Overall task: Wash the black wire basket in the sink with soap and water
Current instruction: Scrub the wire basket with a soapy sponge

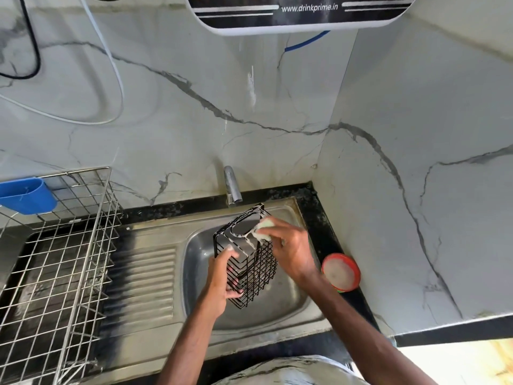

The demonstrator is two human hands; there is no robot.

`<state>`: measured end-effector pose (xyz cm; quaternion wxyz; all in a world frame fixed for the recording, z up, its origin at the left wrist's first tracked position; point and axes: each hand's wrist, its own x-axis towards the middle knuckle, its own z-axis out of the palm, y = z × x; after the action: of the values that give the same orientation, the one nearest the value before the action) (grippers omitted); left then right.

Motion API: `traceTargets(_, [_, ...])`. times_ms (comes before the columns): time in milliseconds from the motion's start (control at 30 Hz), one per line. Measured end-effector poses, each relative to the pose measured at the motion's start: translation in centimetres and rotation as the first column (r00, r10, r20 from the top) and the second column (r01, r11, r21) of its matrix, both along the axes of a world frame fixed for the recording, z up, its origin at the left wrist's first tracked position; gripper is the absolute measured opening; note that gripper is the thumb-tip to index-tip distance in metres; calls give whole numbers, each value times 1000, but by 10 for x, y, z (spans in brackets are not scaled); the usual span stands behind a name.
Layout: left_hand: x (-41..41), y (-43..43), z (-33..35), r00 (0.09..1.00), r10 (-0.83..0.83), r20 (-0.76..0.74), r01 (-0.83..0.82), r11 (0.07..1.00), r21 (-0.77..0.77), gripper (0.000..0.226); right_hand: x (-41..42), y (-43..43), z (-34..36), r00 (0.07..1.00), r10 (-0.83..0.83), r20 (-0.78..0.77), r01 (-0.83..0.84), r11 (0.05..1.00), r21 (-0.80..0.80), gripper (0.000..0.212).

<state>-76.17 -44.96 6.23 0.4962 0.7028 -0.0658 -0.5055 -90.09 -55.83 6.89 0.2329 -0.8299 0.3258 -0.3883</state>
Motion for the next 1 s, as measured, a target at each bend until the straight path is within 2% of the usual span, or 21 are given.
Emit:
traceTargets(133, [-2, 6, -2, 1000, -27, -13, 27, 999, -31, 22, -13, -25, -1, 993, -120, 4, 119, 987, 112, 41])
traceTargets(233, [-2, 11, -9, 995, -74, -62, 73, 997, -17, 57, -15, -38, 8, 983, -181, -22, 180, 940, 289, 36])
traceTargets(267, [-3, 12, -10, 992, -76, -100, 74, 997, -22, 58, -13, -42, 11, 984, -175, -17, 171, 929, 329, 35])
traceTargets(367, [-5, 15, 1, 988, -8, -152, -1, 998, -61, 35, -3, -48, 21, 989, -146, 40, 116, 903, 414, 31])
traceTargets(500, [2, 15, 2, 987, 67, -148, -78, 994, -70, 21, -1, -39, 32, 994, -98, 48, 67, 893, 446, 27])
traceTargets(600, [11, 17, 1, 982, 134, -135, -144, 988, -64, 30, -5, -23, 32, 996, -94, 9, 81, 907, 413, 30])
traceTargets(667, [21, 19, -9, 983, 133, -127, -139, 990, -40, 45, -6, -15, 31, 997, -75, -22, 78, 915, 397, 29])
traceTargets(733, [28, 21, -15, 982, 120, -148, -127, 991, -45, 51, -4, -12, 32, 998, -53, -33, 62, 921, 385, 25])
traceTargets(900, [31, 28, -4, 971, 110, -213, -135, 985, -108, 32, 13, -18, 44, 995, -94, 15, 76, 877, 474, 27])
traceTargets(1000, [41, 34, -5, 982, 74, -175, -96, 988, -123, 30, 24, -24, 49, 998, -57, -15, 55, 813, 580, 28])
